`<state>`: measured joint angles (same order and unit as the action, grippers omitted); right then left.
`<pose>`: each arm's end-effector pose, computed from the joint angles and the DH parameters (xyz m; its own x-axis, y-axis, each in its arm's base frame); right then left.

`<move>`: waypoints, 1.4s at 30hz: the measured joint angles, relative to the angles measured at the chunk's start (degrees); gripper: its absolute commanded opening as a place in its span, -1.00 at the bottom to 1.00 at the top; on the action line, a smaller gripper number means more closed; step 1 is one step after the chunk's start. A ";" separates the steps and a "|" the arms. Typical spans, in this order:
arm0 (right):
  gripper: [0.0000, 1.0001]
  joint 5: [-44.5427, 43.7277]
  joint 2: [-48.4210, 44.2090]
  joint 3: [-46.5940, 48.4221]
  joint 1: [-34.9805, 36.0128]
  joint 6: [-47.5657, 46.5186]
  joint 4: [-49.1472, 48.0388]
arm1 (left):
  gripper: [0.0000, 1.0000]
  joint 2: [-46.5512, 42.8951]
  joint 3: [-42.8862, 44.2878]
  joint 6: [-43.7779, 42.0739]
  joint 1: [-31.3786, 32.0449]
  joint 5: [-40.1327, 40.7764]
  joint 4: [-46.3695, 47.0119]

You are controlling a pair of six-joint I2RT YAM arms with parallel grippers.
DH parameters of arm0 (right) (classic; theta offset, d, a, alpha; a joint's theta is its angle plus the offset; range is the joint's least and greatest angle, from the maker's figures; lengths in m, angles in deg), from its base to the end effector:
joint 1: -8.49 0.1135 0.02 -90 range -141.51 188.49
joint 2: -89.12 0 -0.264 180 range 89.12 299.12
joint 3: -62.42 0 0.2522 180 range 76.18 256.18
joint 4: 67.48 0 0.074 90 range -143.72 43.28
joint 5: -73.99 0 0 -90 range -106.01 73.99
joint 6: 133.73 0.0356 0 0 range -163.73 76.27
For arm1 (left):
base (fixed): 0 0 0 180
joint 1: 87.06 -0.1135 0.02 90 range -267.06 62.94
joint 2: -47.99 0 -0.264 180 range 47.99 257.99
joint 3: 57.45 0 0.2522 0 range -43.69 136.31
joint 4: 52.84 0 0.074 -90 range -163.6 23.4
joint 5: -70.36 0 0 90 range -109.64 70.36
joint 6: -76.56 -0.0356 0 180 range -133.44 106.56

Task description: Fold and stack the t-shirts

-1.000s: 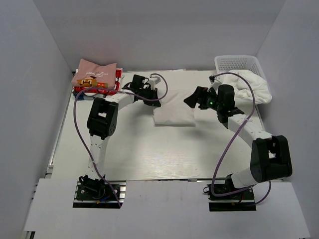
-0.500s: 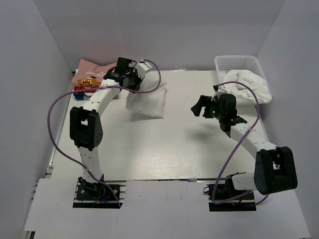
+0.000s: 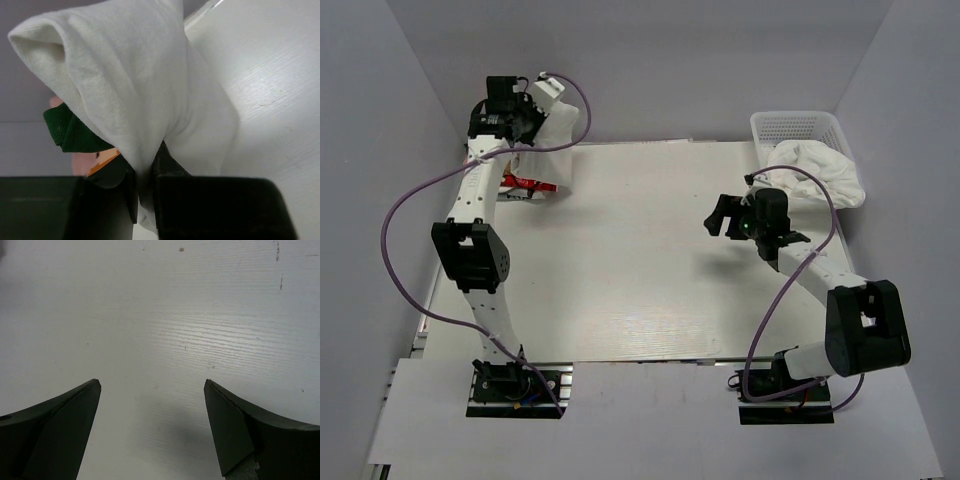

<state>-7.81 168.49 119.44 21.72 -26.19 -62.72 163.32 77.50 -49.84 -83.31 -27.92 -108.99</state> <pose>0.2926 0.0740 0.2273 -0.5285 0.1822 -0.8292 -0.2001 0.9224 0.3302 0.4570 -0.0351 0.3718 -0.3712 0.6128 -0.6976 0.4975 0.7656 0.4078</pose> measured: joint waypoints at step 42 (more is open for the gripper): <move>0.79 6.32 20.76 23.91 2.23 2.56 15.28 | 0.04 25.99 10.99 12.33 -26.49 -31.28 32.46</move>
<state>-1.49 189.26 143.35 23.95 -23.64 -47.44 189.31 88.49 -37.51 -109.80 -59.19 -76.53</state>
